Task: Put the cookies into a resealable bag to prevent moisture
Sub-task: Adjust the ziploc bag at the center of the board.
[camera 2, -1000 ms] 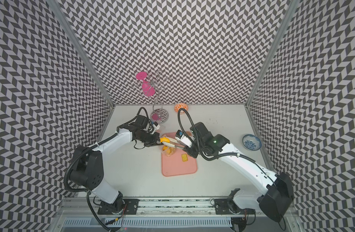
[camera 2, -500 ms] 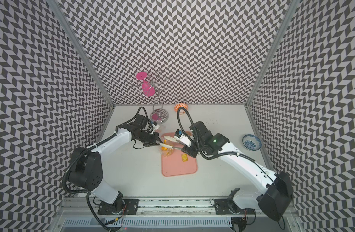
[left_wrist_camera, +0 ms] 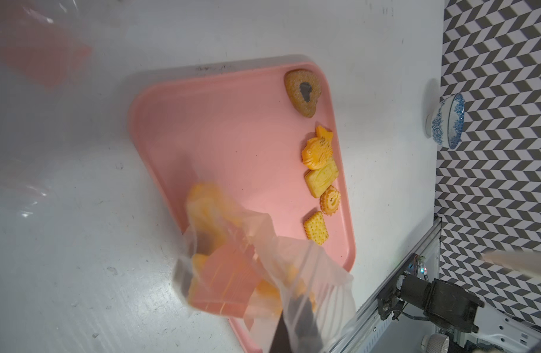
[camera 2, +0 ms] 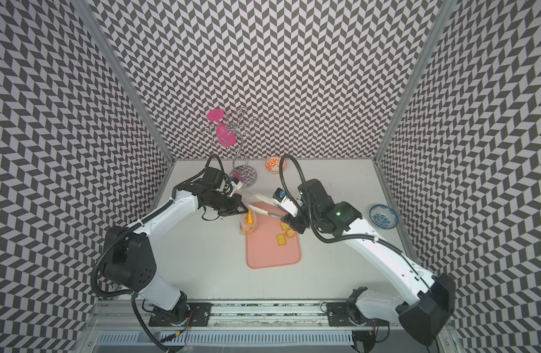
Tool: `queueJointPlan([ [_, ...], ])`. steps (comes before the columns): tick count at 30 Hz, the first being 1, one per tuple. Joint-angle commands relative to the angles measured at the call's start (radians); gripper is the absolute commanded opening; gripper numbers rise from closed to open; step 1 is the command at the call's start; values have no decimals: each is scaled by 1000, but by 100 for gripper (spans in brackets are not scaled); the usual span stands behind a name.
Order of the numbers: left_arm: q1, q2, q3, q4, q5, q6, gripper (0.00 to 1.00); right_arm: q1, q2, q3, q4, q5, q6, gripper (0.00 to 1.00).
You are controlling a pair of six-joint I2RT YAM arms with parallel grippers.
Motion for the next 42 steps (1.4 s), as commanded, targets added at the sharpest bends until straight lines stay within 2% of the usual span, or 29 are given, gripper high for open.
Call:
queueJointPlan([
  [1, -8, 91, -132, 191, 19, -30, 0, 6, -23, 10, 7, -22, -15, 43],
  [3, -7, 140, -154, 212, 5, -35, 0, 5, -27, 12, -3, -45, -15, 43],
  [5, -9, 133, -140, 194, -34, -21, 0, 6, -33, 19, -22, -58, -20, 43],
  [13, 4, 88, 5, 75, -52, -4, 0, 49, -53, 7, -89, -134, -43, 44],
  [19, 3, 67, -9, 46, -21, 2, 0, 59, -65, -23, -103, -56, -50, 44],
  [24, 2, 76, 0, 40, -29, 3, 0, 61, -10, -18, -53, -55, -36, 44],
  [28, 1, 68, 28, 9, -24, 14, 0, 61, 20, -34, -11, 6, -22, 44],
  [33, 2, 56, 22, -2, -24, 36, 0, 61, 53, -2, 14, -20, 20, 44],
  [42, 3, 55, 22, -20, -29, 61, 0, 62, 81, -19, -9, 9, -1, 44],
])
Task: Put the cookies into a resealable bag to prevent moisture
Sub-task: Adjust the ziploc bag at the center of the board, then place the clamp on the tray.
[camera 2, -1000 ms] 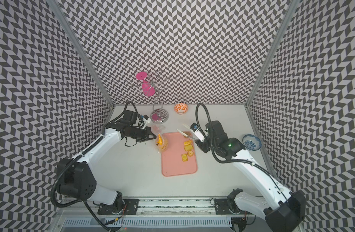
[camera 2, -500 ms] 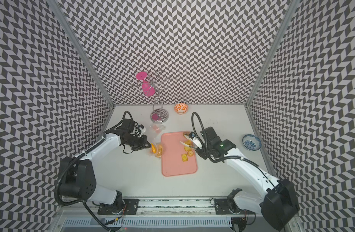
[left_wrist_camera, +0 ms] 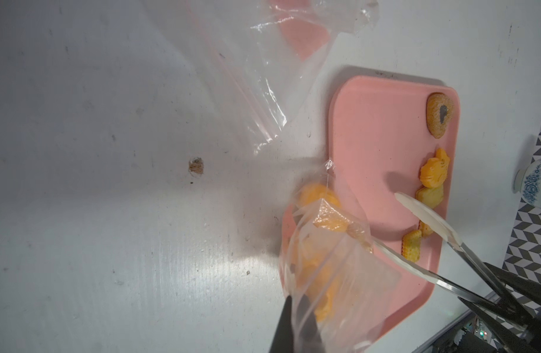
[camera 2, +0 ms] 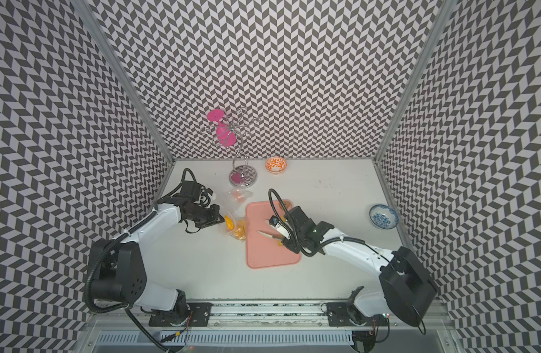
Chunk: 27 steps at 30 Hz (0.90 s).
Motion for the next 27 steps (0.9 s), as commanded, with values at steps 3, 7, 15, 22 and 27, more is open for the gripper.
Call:
queueJointPlan([
  [3, -3, -20, 25, -20, 3, 29, 0, 6, 22, 15, 29, 10, -3, 42],
  [7, -3, -19, 26, -20, 3, 31, 0, 9, 39, 45, 29, 17, 5, 32],
  [15, -4, -13, 39, -28, 4, 35, 0, 9, 19, 133, 38, 42, 47, 28],
  [22, -4, -9, 56, -45, 3, 39, 0, -33, -27, 234, 206, -39, 99, 28],
  [27, -4, -20, 64, -57, 0, 37, 0, -58, 25, 272, 304, -105, 131, 28],
])
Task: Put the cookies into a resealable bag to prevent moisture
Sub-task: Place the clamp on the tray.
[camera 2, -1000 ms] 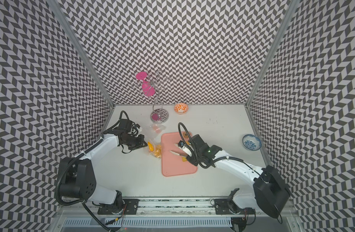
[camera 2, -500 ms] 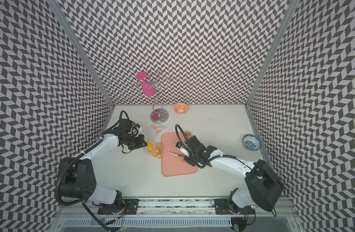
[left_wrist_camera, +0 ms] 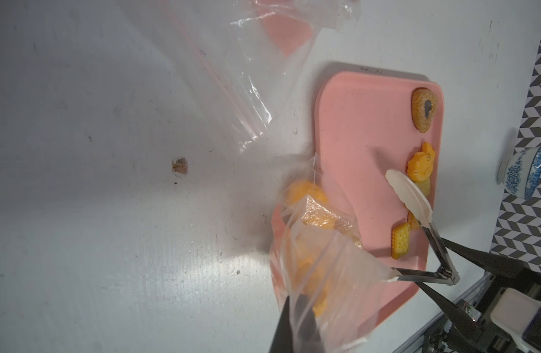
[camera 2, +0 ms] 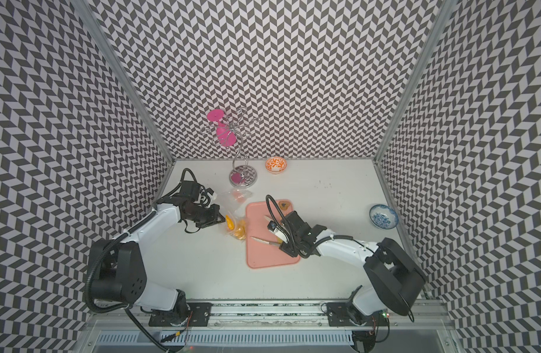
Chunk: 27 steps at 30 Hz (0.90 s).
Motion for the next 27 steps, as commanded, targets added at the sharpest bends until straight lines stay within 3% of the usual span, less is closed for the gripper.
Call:
queueJointPlan([
  [1, -4, -21, 31, -24, 0, 11, 0, -15, 35, 44, 153, -61, 42, 28],
  [11, 2, -52, 33, -27, 17, -4, 0, -30, 153, 79, 166, -125, 69, 29],
  [21, 10, -59, 34, -32, 19, 0, 0, -30, 149, 79, 172, -154, 72, 43],
  [27, 14, -64, 69, -70, -4, 6, 0, -41, 123, 119, 137, -127, 56, 44],
])
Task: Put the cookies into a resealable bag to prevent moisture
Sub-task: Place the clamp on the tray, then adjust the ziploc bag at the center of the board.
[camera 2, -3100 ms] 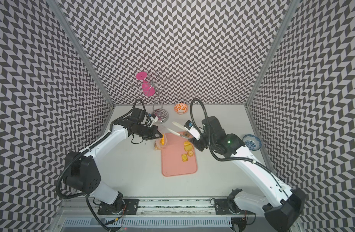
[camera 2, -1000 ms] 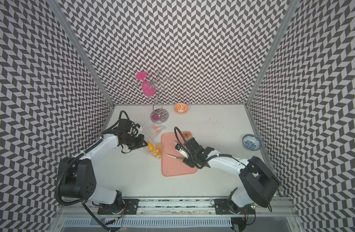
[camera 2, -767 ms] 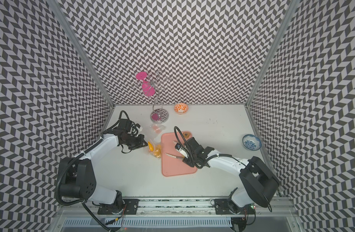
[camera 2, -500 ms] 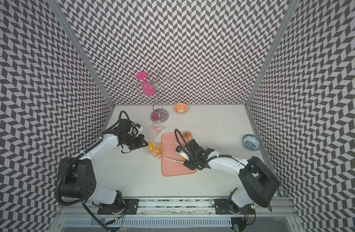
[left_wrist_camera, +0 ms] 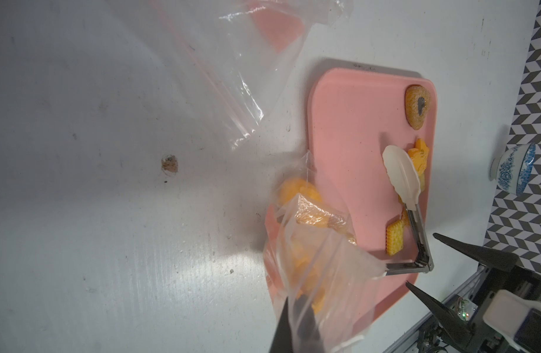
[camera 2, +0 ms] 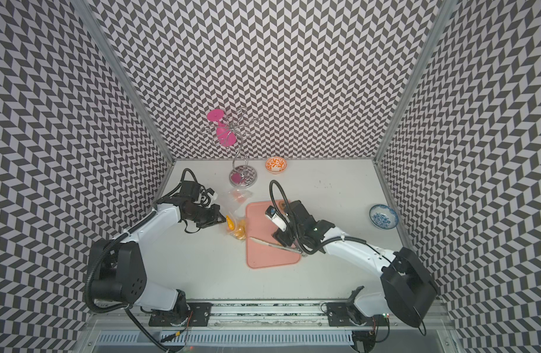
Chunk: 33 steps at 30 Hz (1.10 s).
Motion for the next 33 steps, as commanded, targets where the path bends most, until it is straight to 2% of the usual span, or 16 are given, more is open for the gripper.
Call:
queueJointPlan([
  [1, 8, -41, 67, -30, -4, 6, 0, -18, -51, 60, 32, 10, -10, 44],
  [6, 7, -67, 154, -88, -15, 5, 0, -72, -131, 78, 46, 91, -12, 43],
  [11, 16, -94, 149, -95, 15, -1, 0, -148, -193, 7, 100, 147, -18, 43],
  [14, 54, -125, 100, -76, 23, -1, 0, -156, -192, -58, 110, 169, -25, 43],
  [18, 130, -144, -6, -69, -36, 38, 0, -154, -161, -140, 104, 203, -48, 43],
  [21, 151, -154, -90, -16, -54, 36, 0, -153, -124, -178, 105, 209, -45, 43],
  [29, 186, -156, -164, 14, -157, 36, 0, -54, -75, -285, 259, 173, 32, 43],
  [33, 209, -160, -162, 18, -187, 40, 0, 13, -22, -326, 331, 205, 40, 44],
])
